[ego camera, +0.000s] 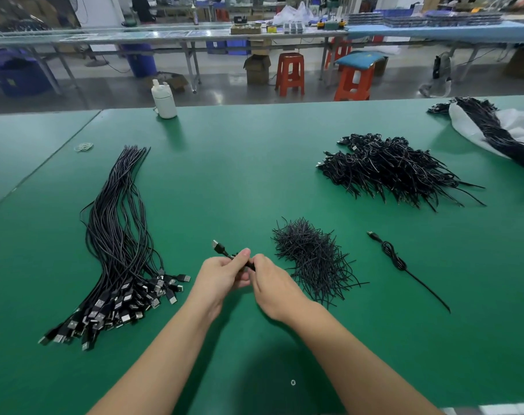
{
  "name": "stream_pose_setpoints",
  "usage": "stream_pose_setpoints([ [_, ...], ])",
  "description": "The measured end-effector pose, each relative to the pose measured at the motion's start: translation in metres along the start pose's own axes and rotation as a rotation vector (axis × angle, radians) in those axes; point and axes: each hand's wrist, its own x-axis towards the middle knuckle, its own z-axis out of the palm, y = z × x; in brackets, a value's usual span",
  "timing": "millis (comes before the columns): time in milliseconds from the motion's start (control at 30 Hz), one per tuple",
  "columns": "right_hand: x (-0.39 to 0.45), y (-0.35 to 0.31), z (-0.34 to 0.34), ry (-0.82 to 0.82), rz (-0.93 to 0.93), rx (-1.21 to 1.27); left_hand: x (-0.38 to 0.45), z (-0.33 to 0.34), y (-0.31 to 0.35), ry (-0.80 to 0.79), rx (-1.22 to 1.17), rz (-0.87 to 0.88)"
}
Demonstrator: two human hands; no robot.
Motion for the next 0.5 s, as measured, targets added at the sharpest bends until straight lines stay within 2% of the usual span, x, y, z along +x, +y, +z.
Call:
stream_pose_setpoints([
  [100, 0.0, 0.002, -0.001, 0.003, 0.004, -0.013, 0.002, -0.008, 0.001, 0.066, 0.251, 0.119],
  [167, 0.001, 0.005, -0.004, -0.025, -0.003, -0.024, 0.004, -0.014, 0.002, 0.005, 0.388, 0.199],
  [233, 0.001, 0.006, -0.006, -0.059, -0.02, -0.047, 0.007, -0.017, 0.002, -0.082, 0.43, 0.262],
  [333, 0.003, 0.005, -0.007, -0.098, -0.01, -0.049, 0.011, -0.017, 0.003, -0.122, 0.519, 0.347],
  [500, 0.007, 0.006, -0.008, -0.172, 0.089, 0.144, 0.019, -0.016, 0.009, -0.21, 0.575, 0.369],
])
